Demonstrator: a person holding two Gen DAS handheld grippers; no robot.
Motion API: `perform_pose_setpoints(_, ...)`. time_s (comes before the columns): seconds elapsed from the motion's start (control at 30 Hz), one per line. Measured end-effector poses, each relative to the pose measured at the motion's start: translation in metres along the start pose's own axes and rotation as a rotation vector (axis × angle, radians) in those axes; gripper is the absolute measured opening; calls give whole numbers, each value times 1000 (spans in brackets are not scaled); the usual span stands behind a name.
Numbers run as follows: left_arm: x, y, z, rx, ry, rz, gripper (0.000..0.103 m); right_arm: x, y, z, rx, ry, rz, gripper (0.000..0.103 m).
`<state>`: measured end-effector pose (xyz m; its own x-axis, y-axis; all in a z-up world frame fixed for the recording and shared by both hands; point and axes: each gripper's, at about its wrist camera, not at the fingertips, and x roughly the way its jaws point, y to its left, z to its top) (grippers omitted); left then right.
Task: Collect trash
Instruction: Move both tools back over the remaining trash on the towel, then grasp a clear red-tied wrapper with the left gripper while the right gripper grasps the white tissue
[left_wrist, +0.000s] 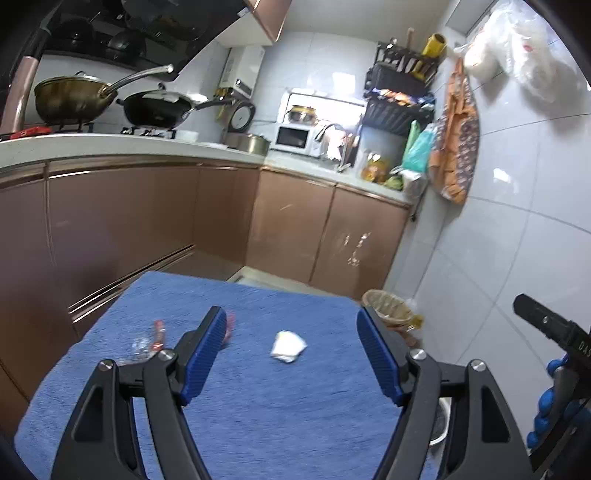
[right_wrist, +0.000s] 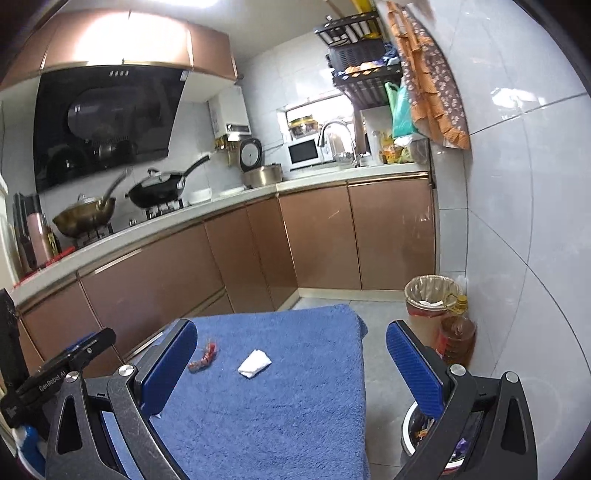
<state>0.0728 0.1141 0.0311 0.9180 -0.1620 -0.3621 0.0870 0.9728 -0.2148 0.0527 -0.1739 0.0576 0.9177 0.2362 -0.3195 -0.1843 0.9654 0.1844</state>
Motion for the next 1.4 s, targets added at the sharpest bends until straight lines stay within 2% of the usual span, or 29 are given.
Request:
perform_pose_setpoints(0.27, 16, 90, -7, -71, 50, 97, 72, 46, 19, -11, -73, 84, 2, 103)
perform_pose_setpoints(0.4, 24, 134, -17, -70, 87, 137, 72, 73, 24, -18, -86, 132, 16, 103)
perform_pose_setpoints(0.63, 51, 197, -48, -31, 233, 207, 72, 129, 41, -35, -134, 233, 63, 98)
perform_pose_setpoints(0.83, 87, 207, -65, -28, 327, 141, 71, 179, 51, -55, -151, 328, 102, 92)
perform_pose_setpoints(1.0, 133, 195, -70, 10, 396, 91, 71, 217, 56, -70, -156, 404, 125, 84)
perform_pose_setpoints(1.17, 172, 197, -75, 20, 472, 117, 69, 254, 56, -82, -157, 467, 127, 81)
perform_pose_setpoints(1.4, 202, 223, -84, -29, 551, 138, 48, 299, 63, -100, -169, 532, 140, 80)
